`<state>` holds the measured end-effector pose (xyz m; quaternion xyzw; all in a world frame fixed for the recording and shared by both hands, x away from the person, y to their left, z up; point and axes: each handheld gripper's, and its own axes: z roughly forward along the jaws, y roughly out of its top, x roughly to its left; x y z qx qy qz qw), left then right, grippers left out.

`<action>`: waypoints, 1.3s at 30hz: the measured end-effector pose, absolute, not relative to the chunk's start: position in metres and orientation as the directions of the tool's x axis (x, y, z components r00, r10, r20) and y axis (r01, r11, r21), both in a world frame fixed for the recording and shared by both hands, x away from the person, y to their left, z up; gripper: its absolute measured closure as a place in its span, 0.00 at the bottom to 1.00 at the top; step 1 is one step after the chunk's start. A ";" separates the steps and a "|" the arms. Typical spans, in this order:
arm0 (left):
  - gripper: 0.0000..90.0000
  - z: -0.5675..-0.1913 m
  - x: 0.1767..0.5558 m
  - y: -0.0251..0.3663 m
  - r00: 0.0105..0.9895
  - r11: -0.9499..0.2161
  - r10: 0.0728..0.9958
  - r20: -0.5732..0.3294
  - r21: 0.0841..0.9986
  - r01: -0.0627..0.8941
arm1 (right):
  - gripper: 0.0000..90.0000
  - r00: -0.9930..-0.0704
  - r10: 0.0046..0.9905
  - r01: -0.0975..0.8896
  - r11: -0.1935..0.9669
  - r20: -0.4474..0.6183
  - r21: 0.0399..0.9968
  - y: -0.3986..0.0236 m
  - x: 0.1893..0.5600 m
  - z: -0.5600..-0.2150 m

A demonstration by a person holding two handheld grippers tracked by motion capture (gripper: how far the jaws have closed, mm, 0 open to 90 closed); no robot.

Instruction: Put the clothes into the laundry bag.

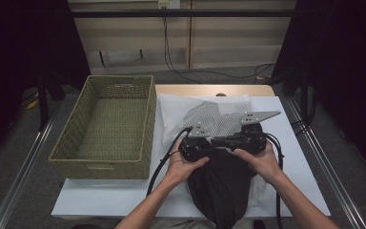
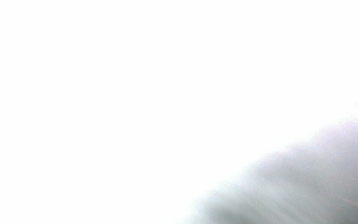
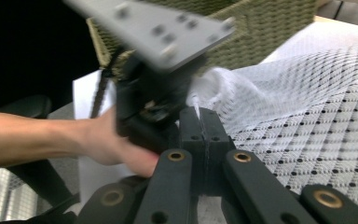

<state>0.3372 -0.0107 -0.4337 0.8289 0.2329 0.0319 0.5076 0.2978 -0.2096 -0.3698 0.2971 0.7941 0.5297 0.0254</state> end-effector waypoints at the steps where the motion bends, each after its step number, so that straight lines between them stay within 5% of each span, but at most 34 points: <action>1: 0.89 -0.432 0.339 -0.011 0.882 -0.362 0.436 -0.180 0.862 0.355 | 1.00 -0.826 0.493 0.441 0.264 0.273 0.858 -0.209 0.297 -0.369; 8: 0.90 -0.416 0.357 -0.013 0.857 -0.286 0.484 -0.175 0.894 0.344 | 1.00 -0.827 0.487 0.435 0.239 0.281 0.868 -0.214 0.297 -0.366; 13: 0.90 -0.434 0.366 -0.022 0.859 -0.401 0.504 -0.089 0.857 0.323 | 1.00 -0.813 0.508 0.455 0.247 0.285 0.856 -0.220 0.301 -0.372; 21: 0.86 -0.466 0.371 -0.021 0.850 -0.402 0.508 -0.136 0.836 0.374 | 1.00 -0.812 0.514 0.474 0.303 0.277 0.827 -0.213 0.305 -0.386; 31: 0.47 -0.444 0.346 0.001 0.886 -0.422 0.437 -0.154 0.835 0.353 | 1.00 -0.802 0.526 0.485 0.295 0.283 0.823 -0.219 0.307 -0.389; 39: 0.34 -0.430 0.318 0.022 0.907 -0.436 0.405 -0.118 0.847 0.305 | 1.00 -0.800 0.532 0.482 0.296 0.277 0.824 -0.219 0.307 -0.388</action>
